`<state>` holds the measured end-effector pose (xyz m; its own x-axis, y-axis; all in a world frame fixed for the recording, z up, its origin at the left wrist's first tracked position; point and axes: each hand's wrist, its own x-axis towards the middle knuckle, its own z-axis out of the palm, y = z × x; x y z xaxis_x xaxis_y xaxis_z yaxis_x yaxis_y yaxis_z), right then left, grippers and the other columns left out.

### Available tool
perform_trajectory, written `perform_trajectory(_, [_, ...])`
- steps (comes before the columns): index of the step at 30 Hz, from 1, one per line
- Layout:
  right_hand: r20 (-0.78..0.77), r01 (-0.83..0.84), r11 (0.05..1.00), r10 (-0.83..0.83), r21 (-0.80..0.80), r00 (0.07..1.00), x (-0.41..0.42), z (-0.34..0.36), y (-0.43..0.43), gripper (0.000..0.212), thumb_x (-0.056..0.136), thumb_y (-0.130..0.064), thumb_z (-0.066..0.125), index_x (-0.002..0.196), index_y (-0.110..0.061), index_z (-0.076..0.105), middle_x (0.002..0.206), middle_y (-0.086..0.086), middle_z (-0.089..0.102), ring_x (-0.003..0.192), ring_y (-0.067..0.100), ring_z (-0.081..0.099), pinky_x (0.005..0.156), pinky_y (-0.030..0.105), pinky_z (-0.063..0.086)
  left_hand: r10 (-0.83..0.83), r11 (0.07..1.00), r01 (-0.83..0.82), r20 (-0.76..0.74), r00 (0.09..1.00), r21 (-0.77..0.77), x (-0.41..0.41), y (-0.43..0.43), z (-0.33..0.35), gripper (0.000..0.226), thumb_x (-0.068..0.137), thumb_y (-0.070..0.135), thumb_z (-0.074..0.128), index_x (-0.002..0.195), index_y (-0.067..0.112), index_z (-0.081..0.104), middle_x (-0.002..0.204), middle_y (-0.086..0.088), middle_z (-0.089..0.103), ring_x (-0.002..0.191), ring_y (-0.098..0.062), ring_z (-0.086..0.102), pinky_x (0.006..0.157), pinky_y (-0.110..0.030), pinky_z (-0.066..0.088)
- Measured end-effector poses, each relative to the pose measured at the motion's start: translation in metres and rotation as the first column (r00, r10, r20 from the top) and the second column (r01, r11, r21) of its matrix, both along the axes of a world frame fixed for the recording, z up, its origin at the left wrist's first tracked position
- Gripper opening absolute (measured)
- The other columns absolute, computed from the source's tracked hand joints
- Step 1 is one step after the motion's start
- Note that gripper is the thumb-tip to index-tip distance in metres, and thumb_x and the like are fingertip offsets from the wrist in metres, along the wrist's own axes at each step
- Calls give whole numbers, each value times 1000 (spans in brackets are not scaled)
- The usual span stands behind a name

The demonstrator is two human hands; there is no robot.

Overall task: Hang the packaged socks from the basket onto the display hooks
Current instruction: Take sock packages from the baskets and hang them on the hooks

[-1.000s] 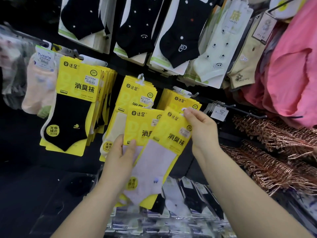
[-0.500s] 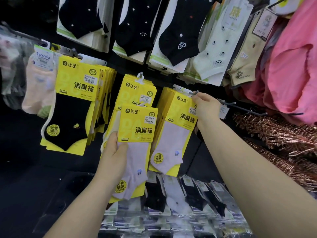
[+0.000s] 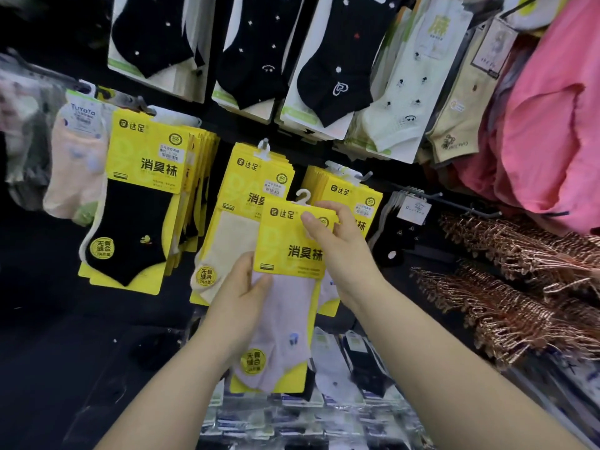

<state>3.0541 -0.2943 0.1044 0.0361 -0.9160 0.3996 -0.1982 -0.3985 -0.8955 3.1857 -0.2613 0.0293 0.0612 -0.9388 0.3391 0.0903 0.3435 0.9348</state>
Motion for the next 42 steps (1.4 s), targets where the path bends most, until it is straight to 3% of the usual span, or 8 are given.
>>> perform_trajectory(4, [134, 157, 987, -152, -29, 979, -15, 7, -4, 10, 91, -24, 62, 91, -33, 58, 74, -4, 60, 73, 12, 58, 66, 32, 53, -86, 996, 86, 42, 995, -12, -6, 0, -4, 33, 96, 4, 47, 113, 31, 53, 108, 4, 65, 95, -9, 59, 82, -21, 47])
perform_trajectory(10, [161, 392, 919, -383, -29, 910, -53, 32, -29, 10, 98, -29, 50, 106, -23, 50, 83, -5, 54, 67, 7, 49, 58, 26, 44, -80, 996, 78, 60, 995, 44, -5, -3, -7, 27, 95, 4, 51, 113, 24, 54, 103, 5, 64, 83, 0, 60, 66, -4, 45])
perform_trajectory(17, [62, 388, 920, -391, 56, 918, -44, 44, -54, 27, 96, -33, 51, 117, -16, 51, 105, 5, 59, 106, 28, 58, 96, 47, 49, -75, 993, 74, 9, 997, 87, -5, -2, -8, 18, 95, 3, 50, 98, 17, 61, 90, -2, 72, 67, 4, 64, 61, -7, 47])
perform_trajectory(24, [28, 409, 911, -411, 53, 911, -49, 25, -50, 22, 90, -29, 64, 84, -10, 55, 81, 1, 62, 67, 14, 58, 56, 25, 50, -75, 992, 72, 30, 997, 103, -9, 1, -9, 16, 94, 2, 51, 98, 12, 62, 92, -4, 72, 79, -10, 64, 65, -6, 48])
perform_trajectory(26, [3, 388, 917, -390, 96, 921, -54, 9, -42, 17, 89, -24, 65, 83, -11, 58, 83, 3, 62, 76, 18, 59, 75, 35, 52, -85, 990, 80, 40, 996, 117, -12, 6, -10, 15, 94, 3, 51, 98, 13, 62, 94, -5, 72, 82, -12, 64, 71, -9, 48])
perform_trajectory(32, [-133, 294, 886, -263, 358, 956, -71, -59, -6, 15, 90, -21, 65, 88, -12, 53, 76, 3, 47, 64, 12, 45, 63, 25, 44, -145, 978, 121, 136, 980, 170, -30, 25, -28, 21, 93, 1, 50, 91, 19, 61, 88, 0, 70, 82, -11, 62, 83, -21, 48])
perform_trajectory(37, [-178, 193, 855, -120, 482, 977, -73, -112, 37, 13, 89, -10, 63, 84, -16, 52, 78, 2, 52, 67, 13, 48, 61, 22, 43, -162, 967, 98, 274, 948, 234, -35, 37, -50, 21, 93, 6, 51, 87, 24, 59, 86, 5, 70, 79, -9, 62, 63, -11, 46])
perform_trajectory(42, [-228, 105, 798, 42, 593, 973, -72, -176, 81, 21, 91, -1, 56, 77, -17, 55, 69, 2, 54, 60, 12, 50, 57, 19, 43, -315, 914, 96, 541, 780, 395, -29, 52, -107, 12, 94, 9, 51, 94, 19, 58, 95, -6, 67, 87, -26, 63, 75, -34, 51])
